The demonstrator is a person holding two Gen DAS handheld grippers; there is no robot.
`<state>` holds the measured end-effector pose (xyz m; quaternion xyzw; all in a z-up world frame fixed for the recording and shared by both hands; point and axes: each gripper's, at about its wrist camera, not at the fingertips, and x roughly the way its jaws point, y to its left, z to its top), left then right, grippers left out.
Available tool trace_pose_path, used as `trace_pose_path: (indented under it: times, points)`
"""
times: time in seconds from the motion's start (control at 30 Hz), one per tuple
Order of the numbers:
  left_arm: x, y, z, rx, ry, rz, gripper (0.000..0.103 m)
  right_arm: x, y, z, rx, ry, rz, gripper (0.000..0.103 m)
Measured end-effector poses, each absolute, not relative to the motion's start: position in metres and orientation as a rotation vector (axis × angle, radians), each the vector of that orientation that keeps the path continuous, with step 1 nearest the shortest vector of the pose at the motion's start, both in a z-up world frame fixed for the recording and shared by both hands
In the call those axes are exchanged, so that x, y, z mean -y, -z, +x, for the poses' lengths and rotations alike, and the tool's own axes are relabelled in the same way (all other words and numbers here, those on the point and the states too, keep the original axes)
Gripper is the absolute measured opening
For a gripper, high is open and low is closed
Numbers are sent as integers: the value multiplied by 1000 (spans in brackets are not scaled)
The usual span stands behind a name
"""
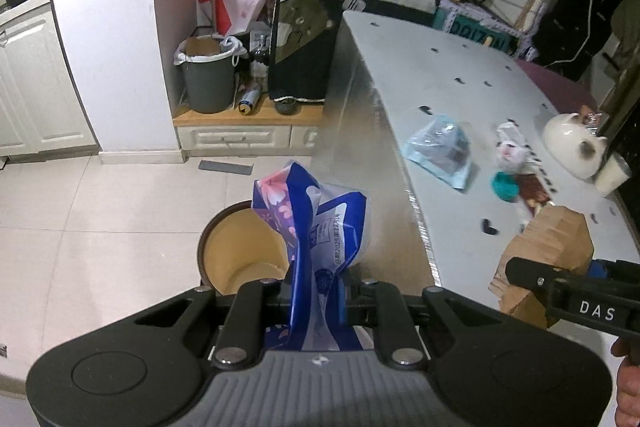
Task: Collect trash
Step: 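Carry both bags over the tan wastebasket with both tools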
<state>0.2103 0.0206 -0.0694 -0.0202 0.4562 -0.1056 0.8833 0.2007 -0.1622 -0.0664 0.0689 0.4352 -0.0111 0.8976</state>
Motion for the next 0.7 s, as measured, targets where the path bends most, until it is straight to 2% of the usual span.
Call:
trace_pose_path:
  times: [0.4,0.7]
  points:
    - [-66,117,316,-1097,243,-52,18,107,108,303,-1006,1,153,66]
    - [-84,177,388,-1250,222,-86,18,76,169,374,-1155,-55,146,66]
